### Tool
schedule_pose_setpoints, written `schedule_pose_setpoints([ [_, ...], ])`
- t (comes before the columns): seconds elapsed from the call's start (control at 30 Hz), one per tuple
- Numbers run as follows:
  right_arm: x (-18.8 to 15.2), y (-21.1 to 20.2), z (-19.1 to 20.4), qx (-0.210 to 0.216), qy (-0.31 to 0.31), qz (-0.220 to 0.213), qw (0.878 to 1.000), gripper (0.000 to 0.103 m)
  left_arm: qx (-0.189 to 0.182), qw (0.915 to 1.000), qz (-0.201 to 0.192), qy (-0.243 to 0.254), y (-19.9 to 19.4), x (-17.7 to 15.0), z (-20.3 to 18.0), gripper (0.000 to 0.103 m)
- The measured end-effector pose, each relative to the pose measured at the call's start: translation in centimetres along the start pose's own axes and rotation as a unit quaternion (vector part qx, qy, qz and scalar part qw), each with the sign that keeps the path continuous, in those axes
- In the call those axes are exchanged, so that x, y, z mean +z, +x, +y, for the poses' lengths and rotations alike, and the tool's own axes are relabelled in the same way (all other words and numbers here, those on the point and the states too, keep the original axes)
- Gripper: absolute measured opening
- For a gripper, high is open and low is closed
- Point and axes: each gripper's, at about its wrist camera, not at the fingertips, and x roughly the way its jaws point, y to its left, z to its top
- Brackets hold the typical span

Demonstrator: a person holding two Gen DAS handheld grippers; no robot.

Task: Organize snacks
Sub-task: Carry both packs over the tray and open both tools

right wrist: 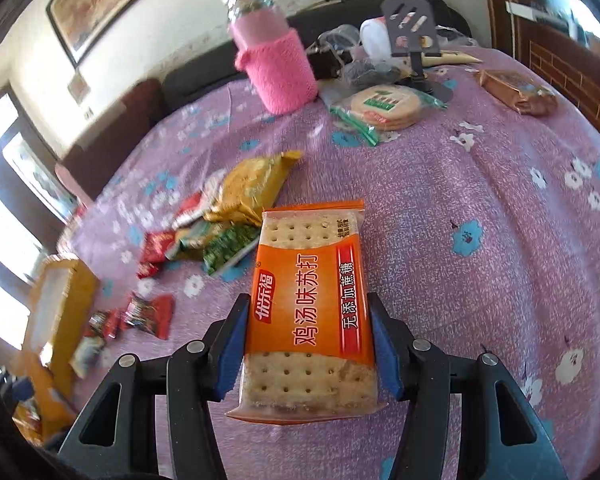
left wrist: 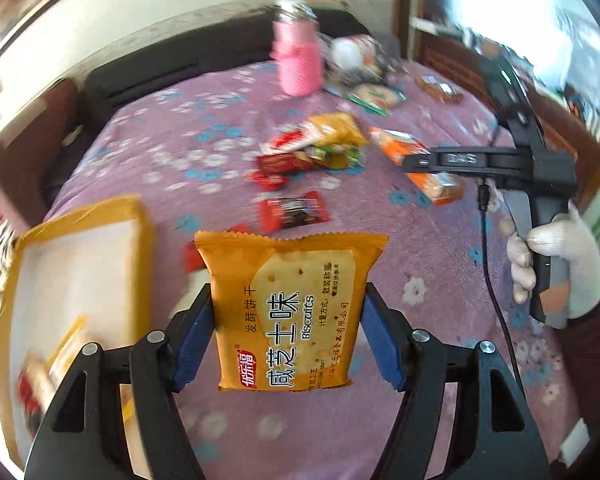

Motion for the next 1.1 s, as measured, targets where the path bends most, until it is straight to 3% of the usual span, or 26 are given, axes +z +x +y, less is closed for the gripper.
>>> schedule_pose_setpoints([
  [0.17,-0.2,-3.6,1.4,0.040,-0.001,-0.064,0.997,0.057,0.025,0.9969,-0.040,-0.062,-5.6,-1.6,5.9,0.069],
  [0.27,-0.6,-5.6,4.1,0.074,-0.011,-0.071,0.995,0.057,0.047,0.9930,-0.054,-0.094,-7.8,-2.1,10.1,0.070],
  [0.5,0.0,-9.1,14.9,0.156,-0.077,-0.053,0.983,0.057,0.081,0.9821,-0.069,-0.155,-9.0,-1.5,19.0,0.070],
  [0.67,0.6,-8.4,23.0,0.234,-0.100,0.011,0.967,0.056,0.107,0.9764,-0.056,-0.179,-7.5,-1.6,23.0,0.070],
  [0.8,-1.0,-4.8,29.1,0.214,-0.144,0.049,0.965,0.056,0.093,0.9738,-0.031,-0.205,-4.2,-2.6,25.4,0.070],
  [1.1,-4.9,4.3,33.6,0.154,-0.183,0.112,0.965,0.056,0.072,0.9691,0.011,-0.236,1.6,-4.1,27.7,0.070],
])
